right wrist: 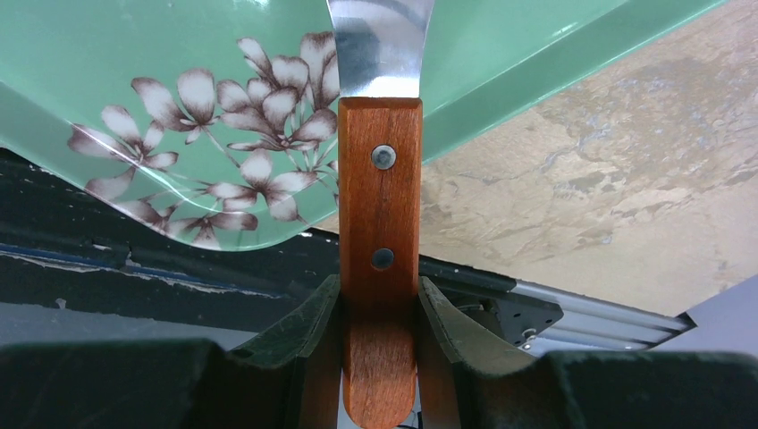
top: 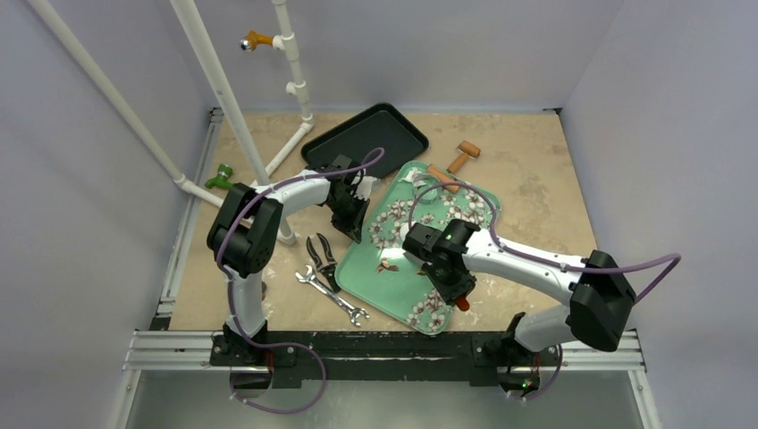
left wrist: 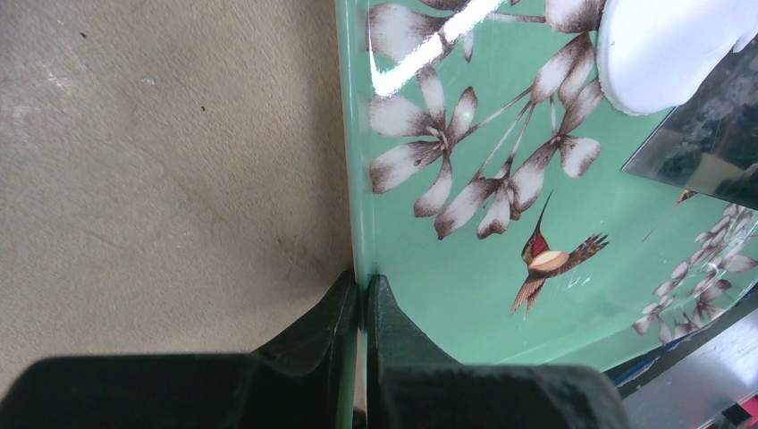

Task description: Roll out the dumpling wrappers from the dough

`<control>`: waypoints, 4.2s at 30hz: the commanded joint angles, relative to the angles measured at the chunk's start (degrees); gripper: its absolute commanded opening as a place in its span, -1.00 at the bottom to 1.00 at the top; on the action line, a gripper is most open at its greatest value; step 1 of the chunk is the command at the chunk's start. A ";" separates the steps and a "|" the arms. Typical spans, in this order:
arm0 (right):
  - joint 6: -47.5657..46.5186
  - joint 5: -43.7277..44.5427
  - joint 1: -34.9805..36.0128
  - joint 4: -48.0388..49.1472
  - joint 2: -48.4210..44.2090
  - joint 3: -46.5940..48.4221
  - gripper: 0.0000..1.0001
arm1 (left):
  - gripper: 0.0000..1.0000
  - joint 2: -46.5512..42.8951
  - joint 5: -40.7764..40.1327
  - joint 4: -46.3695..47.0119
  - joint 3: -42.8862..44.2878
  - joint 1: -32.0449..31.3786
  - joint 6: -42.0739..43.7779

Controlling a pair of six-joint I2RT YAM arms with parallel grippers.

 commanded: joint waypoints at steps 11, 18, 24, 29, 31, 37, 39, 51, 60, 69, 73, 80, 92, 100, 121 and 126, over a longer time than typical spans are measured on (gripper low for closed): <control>0.74 -0.75 0.32 -0.19 1.51 2.61 -1.00 | -1.00 -1.23 0.23 -2.75 -0.40 0.32 1.37; 0.21 -0.53 0.33 3.94 4.17 1.94 -1.00 | -1.00 -1.46 0.44 -2.51 -0.40 0.32 1.26; 0.52 0.10 0.32 5.03 5.05 3.50 -1.00 | -1.00 -1.45 0.36 -2.59 -0.49 0.35 1.29; 2.87 -1.04 0.11 7.69 4.08 1.57 -1.00 | -1.00 -1.49 0.50 -2.58 -0.32 0.33 1.19; 4.16 -0.23 -0.02 7.93 3.83 1.79 -1.00 | -1.00 -1.48 0.53 -2.70 -0.40 0.34 1.25; 3.42 2.01 -0.94 8.96 5.59 2.89 -1.00 | -1.00 -1.52 0.59 -2.64 -0.48 0.32 1.27; 3.23 2.72 -1.00 9.02 6.31 3.39 -1.00 | -1.00 -1.66 0.54 -2.64 -0.49 0.38 1.32; 3.85 3.37 -1.08 10.46 8.32 5.14 -1.00 | -1.00 -1.61 0.80 -2.60 -0.61 0.33 1.43; 4.97 7.80 -1.41 3.62 5.11 5.18 -1.00 | -1.00 -1.64 0.83 -2.45 -0.51 0.41 1.35; 5.51 9.64 -1.52 -0.76 3.18 4.59 -1.00 | -1.00 -1.84 0.94 -2.59 -0.44 0.45 1.36; 5.80 9.62 -1.52 -2.44 2.06 4.37 -1.00 | -1.00 -1.91 0.88 -2.51 -0.31 0.56 1.27; 5.93 11.53 -1.44 -5.03 1.64 5.19 -1.00 | -1.00 -2.10 0.93 -2.32 -0.40 0.50 1.27; 3.76 10.79 -1.44 -0.65 5.81 5.73 -1.00 | -1.00 -2.27 0.80 -2.35 0.04 0.50 1.27; 1.91 6.73 -0.91 -1.42 4.94 5.85 -1.00 | -1.00 -2.30 0.88 -2.26 0.56 0.68 1.01; -2.20 3.69 -0.56 3.03 8.18 7.17 -1.00 | -1.00 -2.29 0.74 -2.51 0.57 0.85 1.01; -1.93 0.29 -0.33 1.94 6.65 7.12 -1.00 | -1.00 -2.27 0.79 -2.57 0.65 0.93 0.94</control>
